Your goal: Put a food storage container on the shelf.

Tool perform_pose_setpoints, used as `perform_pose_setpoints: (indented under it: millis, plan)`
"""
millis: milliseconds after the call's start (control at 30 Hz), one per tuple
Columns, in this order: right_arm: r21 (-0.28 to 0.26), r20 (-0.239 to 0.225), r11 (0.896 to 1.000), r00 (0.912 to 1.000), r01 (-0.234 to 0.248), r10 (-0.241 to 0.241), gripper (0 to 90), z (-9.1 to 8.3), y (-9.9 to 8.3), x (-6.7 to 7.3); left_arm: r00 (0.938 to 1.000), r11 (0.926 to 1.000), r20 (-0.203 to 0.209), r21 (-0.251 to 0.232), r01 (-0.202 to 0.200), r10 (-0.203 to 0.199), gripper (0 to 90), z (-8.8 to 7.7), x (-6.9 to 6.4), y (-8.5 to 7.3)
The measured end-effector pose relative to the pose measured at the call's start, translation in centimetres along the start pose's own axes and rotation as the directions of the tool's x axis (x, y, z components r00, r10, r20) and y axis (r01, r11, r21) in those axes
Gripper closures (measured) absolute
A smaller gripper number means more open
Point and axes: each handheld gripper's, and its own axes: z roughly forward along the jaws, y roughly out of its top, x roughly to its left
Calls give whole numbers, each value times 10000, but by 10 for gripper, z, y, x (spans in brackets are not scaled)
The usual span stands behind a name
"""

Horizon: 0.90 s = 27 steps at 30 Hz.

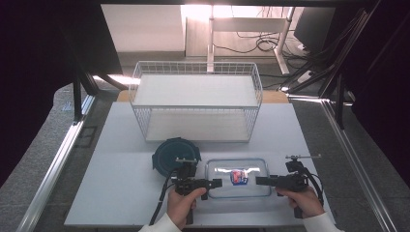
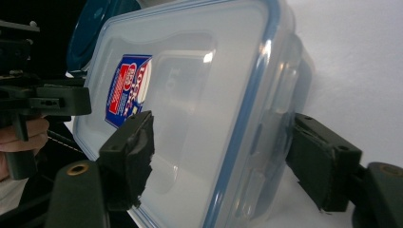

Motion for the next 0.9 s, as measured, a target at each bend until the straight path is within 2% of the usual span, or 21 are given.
perform_pose_setpoints:
  millis: [133, 200, 233, 267, 300, 367, 433, 733, 900]
  plan:
    - [-203, 75, 9998, 10000, 40, -38, 306, -4, -3, 3, 10000, 9999, 80, -128, -55, 56, 371, -5, 0, -1]
    - [-340, 197, 9993, 9997, 144, -137, 319, -7, -6, 7, 9998, 9997, 67, -157, -210, 211, 378, -6, -2, -2]
    - [-420, 261, 9989, 9995, 202, -191, 323, -8, -6, 8, 9987, 9986, -59, -162, -498, 497, 383, -8, -5, -3]
    - [-420, 261, 9989, 9995, 202, -191, 323, -8, -6, 8, 9987, 9986, -59, -162, -498, 497, 392, -8, -5, -3]
    - [-559, 412, 9976, 9984, 405, -382, 334, -10, -6, 11, 9982, 9980, -73, -225, -589, 588, 404, -10, -7, -3]
    - [-616, 444, 9972, 9982, 425, -398, 340, -11, -6, 12, 9981, 9978, -95, -289, -603, 601, 412, -10, -7, -2]
    - [-674, 513, 9956, 9968, 644, -610, 349, -13, -6, 14, 9978, 9973, -98, -326, -656, 653, 415, -11, -7, -1]
    - [-847, 458, 9930, 9959, 821, -784, 378, -16, -6, 18, 9978, 9969, 24, -416, -665, 667, 408, -14, -5, 0]
    - [-1001, 477, 9894, 9938, 1053, -1009, 379, -21, -4, 23, 9957, 9943, 75, -540, -918, 923, 408, -19, -10, 2]
